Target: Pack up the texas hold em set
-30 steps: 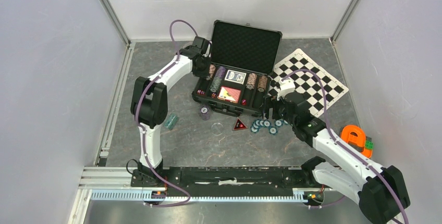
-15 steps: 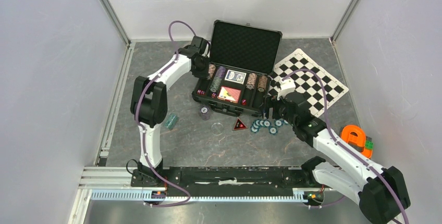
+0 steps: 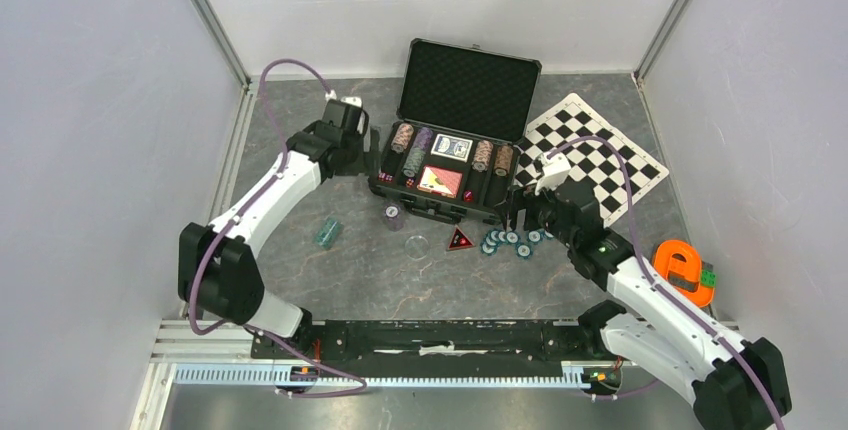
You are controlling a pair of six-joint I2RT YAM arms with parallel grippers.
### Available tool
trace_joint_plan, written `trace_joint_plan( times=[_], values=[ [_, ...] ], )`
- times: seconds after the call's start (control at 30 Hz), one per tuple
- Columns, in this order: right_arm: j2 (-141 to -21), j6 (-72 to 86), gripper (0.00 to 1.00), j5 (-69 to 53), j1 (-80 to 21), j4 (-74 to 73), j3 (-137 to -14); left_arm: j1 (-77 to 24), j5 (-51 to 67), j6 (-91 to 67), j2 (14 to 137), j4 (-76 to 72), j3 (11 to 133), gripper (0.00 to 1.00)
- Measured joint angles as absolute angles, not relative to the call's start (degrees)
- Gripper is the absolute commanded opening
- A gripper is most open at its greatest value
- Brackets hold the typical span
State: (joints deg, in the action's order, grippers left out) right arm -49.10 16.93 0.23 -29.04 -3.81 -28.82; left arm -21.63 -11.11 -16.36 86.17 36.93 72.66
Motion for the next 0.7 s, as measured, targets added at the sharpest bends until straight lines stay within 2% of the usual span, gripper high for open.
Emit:
trace_joint_plan(
  times=[0.17, 0.37, 0.7],
  values=[
    [-47.4, 17.1, 0.88, -2.5, -29.0, -3.7, -27.3, -22.9, -15.2, -16.4, 84.6, 41.4, 65.5, 1.0],
    [-44.1, 17.3, 0.88, -5.1, -29.0, -3.6, -26.6, -23.8, -15.9, -9.5, 85.0, 47.6, 64.9, 1.0],
    [-40.3, 17.7, 0.89, -7.0, -29.0, -4.4, -26.3, -22.1, -19.3, -3.5, 98.4, 53.7, 64.1, 0.96]
  ],
)
